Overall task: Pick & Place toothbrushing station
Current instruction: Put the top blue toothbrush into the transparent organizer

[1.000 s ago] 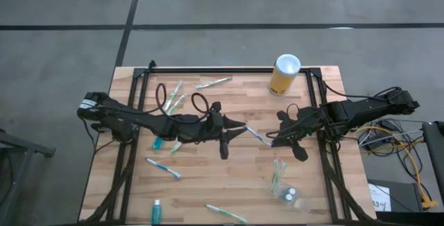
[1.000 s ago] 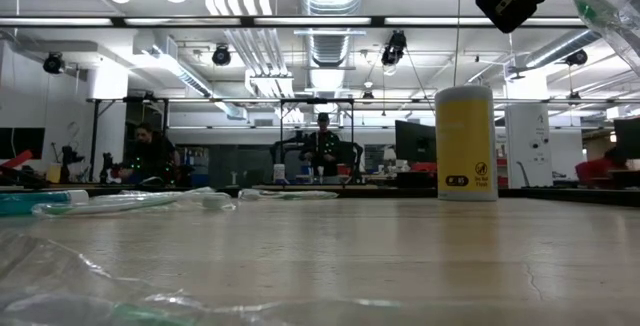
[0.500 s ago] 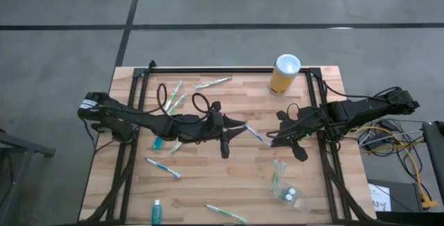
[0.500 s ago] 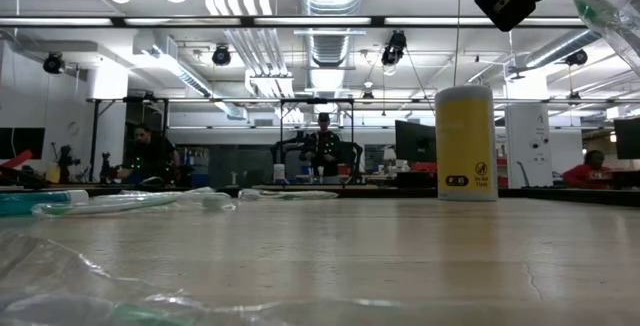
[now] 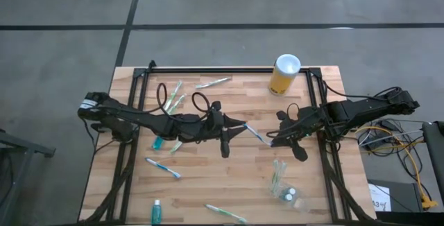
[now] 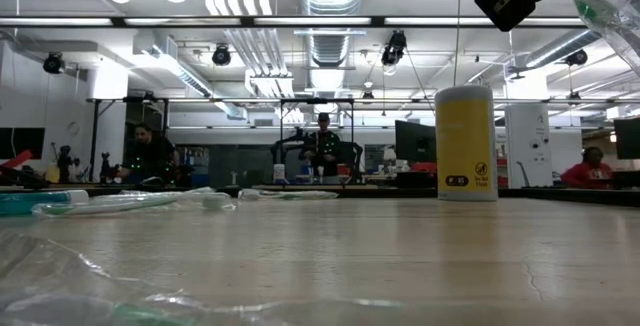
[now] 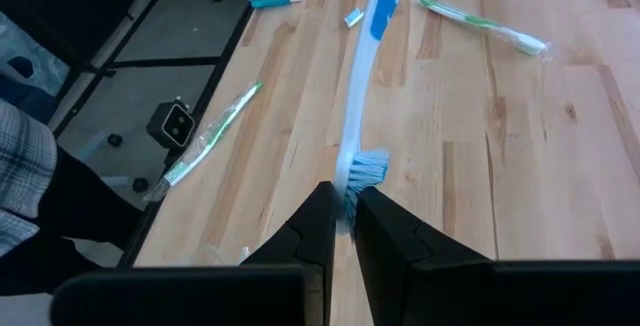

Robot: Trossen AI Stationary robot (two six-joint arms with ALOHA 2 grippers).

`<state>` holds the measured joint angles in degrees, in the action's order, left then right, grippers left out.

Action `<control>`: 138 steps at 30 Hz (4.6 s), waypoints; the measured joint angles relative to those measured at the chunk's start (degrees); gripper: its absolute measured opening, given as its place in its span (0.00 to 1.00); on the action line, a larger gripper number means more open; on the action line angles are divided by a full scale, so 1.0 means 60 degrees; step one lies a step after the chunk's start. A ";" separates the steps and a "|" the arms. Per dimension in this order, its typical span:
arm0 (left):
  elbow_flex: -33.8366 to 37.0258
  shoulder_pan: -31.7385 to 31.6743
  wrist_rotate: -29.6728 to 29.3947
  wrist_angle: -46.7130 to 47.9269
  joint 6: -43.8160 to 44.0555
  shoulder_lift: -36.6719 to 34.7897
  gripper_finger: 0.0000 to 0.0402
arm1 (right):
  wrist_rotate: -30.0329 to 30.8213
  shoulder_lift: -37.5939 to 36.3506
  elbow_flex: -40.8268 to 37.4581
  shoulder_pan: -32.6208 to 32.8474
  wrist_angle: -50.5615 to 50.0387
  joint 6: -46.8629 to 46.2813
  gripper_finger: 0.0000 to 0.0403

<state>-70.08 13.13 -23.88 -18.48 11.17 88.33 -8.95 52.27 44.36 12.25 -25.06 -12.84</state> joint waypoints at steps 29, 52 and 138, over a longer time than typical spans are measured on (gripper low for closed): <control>0.0000 -0.0053 0.0656 -0.0066 0.0161 -0.0007 0.06 | -0.0011 0.0004 0.0000 0.0000 0.0000 -0.0004 0.07; 0.0000 -0.0098 0.0763 -0.0069 0.0164 -0.0011 0.05 | 0.0015 0.0004 0.0000 -0.0044 0.0000 -0.1087 0.11; 0.0004 -0.0350 0.0755 -0.0248 -0.0283 0.0134 0.05 | 0.1918 0.1814 0.0976 -0.0049 -0.0017 -0.1186 0.46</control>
<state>-70.06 11.03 -19.35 -19.97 9.47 89.14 2.56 63.16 50.22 11.96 -25.16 -19.96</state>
